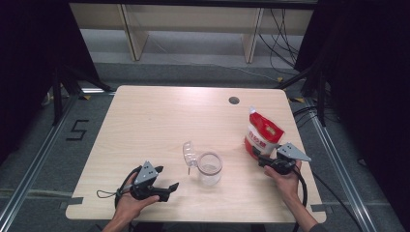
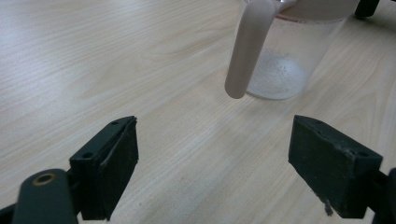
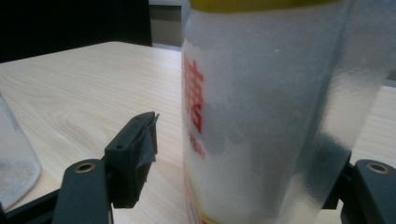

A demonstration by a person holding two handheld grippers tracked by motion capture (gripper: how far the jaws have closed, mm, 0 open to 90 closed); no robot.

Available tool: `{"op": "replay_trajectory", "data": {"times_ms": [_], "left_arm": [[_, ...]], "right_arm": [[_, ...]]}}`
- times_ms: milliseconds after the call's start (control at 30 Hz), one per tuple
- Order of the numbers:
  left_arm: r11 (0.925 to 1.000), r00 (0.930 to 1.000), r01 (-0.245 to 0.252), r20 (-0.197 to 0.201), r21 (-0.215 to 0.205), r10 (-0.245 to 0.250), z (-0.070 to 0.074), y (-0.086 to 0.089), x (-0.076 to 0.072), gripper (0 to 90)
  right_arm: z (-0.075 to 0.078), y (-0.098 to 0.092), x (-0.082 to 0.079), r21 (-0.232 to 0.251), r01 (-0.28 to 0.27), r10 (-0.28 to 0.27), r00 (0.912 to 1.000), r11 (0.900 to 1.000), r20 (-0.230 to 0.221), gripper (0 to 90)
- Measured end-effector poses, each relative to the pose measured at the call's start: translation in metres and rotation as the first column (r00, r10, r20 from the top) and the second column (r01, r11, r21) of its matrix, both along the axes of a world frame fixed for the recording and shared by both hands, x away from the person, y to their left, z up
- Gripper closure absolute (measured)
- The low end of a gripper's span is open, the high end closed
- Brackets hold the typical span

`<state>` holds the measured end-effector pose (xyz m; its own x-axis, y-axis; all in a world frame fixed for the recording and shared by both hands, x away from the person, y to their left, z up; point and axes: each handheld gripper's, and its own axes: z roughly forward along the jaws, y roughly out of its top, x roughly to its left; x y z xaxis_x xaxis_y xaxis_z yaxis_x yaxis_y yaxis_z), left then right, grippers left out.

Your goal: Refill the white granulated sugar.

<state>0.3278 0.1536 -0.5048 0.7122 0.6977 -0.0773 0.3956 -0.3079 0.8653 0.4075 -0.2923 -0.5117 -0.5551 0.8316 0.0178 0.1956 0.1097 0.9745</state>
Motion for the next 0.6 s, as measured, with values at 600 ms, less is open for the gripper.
{"op": "replay_trajectory", "data": {"times_ms": [600], "left_arm": [[1.0, 1.0, 0.003, -0.001, -0.001, -0.003, -0.0001, -0.0003, 0.0001, 15.7]], "right_arm": [[-0.0009, -0.004, 0.0045, 0.01, 0.011, -0.011, 0.9999, 1.0, 0.002, 37.2]]}}
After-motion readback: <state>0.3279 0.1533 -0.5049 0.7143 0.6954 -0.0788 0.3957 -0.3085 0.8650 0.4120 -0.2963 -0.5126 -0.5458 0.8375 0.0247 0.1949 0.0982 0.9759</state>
